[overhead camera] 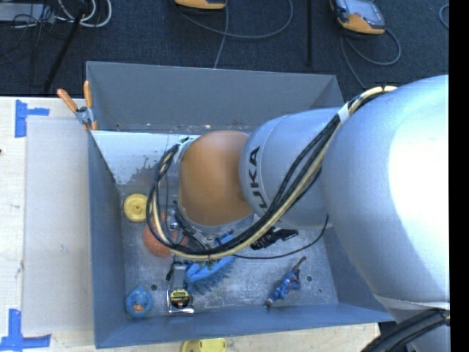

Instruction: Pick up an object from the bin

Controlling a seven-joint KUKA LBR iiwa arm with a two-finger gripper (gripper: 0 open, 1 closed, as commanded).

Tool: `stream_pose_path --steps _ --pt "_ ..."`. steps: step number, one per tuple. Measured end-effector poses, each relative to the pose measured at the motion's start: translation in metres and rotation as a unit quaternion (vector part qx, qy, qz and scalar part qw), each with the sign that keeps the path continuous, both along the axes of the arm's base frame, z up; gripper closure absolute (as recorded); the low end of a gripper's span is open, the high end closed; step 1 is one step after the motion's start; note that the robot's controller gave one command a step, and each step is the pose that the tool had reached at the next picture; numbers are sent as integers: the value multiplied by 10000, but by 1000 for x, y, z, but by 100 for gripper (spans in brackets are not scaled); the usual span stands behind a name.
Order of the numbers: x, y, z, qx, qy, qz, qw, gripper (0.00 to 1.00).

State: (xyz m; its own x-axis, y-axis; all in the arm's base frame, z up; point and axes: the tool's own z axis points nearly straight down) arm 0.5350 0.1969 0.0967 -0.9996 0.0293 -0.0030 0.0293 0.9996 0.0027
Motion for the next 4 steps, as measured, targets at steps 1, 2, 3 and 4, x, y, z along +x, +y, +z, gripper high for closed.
stream_pose_path --steps 1,2,3,4 --pt "-20 -29 -24 8 -12 -881 9961 100" --pt "-20 -29 -24 9 -12 -888 9960 100" --pt "-17 -22 32 -21 43 -859 9963 100" --pt "2 -38 250 -1 -13 -602 9982 100"
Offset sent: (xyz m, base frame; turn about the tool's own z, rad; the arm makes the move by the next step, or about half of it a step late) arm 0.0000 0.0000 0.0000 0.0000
